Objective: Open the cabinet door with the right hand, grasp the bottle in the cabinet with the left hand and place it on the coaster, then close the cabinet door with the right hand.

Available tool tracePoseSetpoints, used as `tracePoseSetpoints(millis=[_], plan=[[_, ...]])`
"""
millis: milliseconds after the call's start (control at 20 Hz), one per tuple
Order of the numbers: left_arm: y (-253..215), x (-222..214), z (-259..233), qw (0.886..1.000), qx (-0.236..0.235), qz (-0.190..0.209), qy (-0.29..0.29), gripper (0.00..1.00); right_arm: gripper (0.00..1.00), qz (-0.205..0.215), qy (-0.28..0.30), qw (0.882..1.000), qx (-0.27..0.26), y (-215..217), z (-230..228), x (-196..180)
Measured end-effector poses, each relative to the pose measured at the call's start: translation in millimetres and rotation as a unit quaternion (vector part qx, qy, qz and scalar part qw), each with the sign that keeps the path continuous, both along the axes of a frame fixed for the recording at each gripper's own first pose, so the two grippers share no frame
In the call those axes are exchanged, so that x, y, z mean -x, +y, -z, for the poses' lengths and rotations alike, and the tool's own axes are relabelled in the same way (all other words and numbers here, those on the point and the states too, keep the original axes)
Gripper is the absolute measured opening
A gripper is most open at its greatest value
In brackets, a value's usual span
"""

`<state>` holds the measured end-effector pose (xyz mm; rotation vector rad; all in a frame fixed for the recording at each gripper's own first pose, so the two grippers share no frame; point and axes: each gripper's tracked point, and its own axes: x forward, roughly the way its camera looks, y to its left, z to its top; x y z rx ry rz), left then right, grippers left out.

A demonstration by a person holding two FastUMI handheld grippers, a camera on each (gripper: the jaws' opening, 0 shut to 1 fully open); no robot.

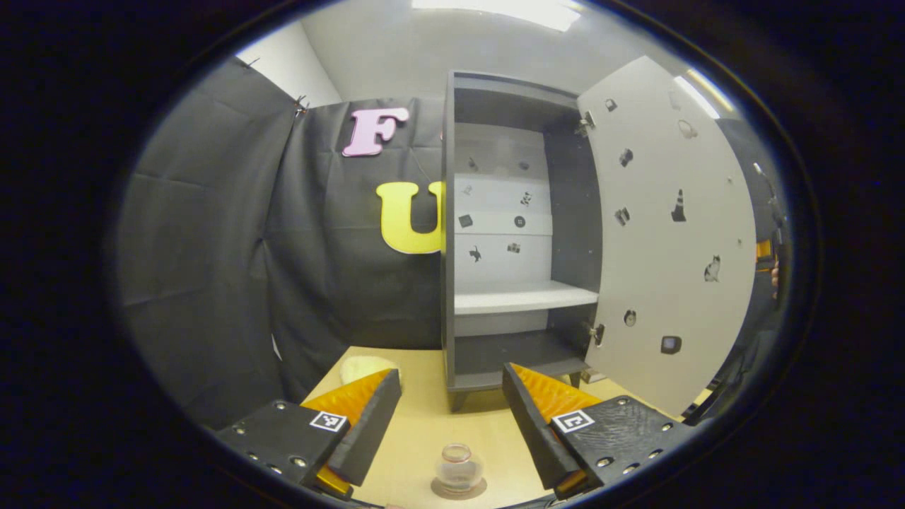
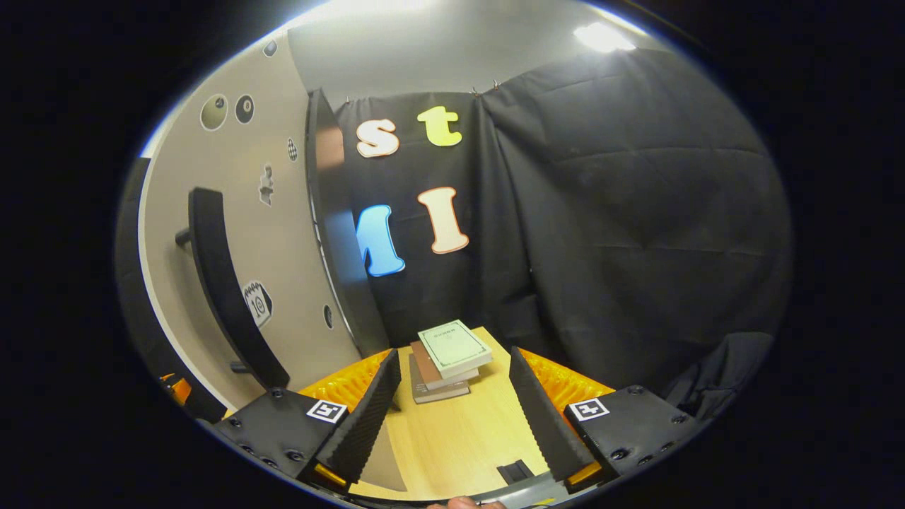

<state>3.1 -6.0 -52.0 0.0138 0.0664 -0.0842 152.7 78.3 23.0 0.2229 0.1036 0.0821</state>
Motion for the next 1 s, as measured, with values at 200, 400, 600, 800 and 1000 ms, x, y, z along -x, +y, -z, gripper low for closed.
tracePoseSetpoints(millis=[200,400,600,800,1000], plan=[[4.5,-4.4,-30.5,1.0,-0.002,-0.008,0.002,0.87,0.98,-0.02,-0.032,0.999,-0.01,10.1,-31.3,-0.5],[11.8,-8.7,-38.2,1.0,0.008,-0.017,0.013,0.89,0.98,-0.052,-0.052,0.997,-0.002,30.2,-55.1,8.7],[22.6,-11.0,-32.2,0.999,0.013,-0.026,0.021,0.89,0.92,-0.064,-0.056,0.996,0.002,37.8,-67.8,19.4],[32.9,-13.2,-27.4,0.999,0.009,-0.034,0.026,0.87,0.97,-0.062,-0.047,0.997,-0.015,46.2,-68.9,27.4],[40.6,-14.4,-28.3,0.999,-0.001,-0.037,0.029,0.87,0.97,-0.084,-0.045,0.995,-0.011,66.6,-68.0,26.7]])
